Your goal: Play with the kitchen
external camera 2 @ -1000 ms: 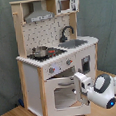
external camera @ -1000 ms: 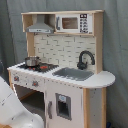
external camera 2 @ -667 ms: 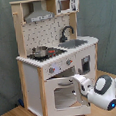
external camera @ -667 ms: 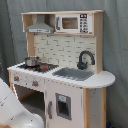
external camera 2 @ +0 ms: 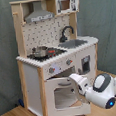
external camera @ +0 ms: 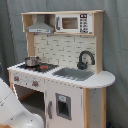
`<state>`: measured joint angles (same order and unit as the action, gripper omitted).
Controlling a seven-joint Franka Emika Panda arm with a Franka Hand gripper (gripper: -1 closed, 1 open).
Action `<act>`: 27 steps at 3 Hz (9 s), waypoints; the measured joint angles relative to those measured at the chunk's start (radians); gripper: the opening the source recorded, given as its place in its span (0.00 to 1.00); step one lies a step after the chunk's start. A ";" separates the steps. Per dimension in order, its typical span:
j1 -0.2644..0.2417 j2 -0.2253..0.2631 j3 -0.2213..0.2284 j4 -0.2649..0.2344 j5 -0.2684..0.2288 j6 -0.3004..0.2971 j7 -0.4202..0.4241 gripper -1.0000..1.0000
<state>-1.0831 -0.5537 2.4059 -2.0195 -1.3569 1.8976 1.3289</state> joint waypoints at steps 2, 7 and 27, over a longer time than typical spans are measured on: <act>-0.004 0.001 -0.001 0.083 0.031 -0.031 -0.207 1.00; -0.004 0.100 -0.008 0.231 0.060 -0.241 -0.702 1.00; -0.137 0.734 -0.196 -0.167 0.876 -0.130 -1.655 1.00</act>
<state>-1.2199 0.1801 2.2103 -2.1865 -0.4811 1.7675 -0.3262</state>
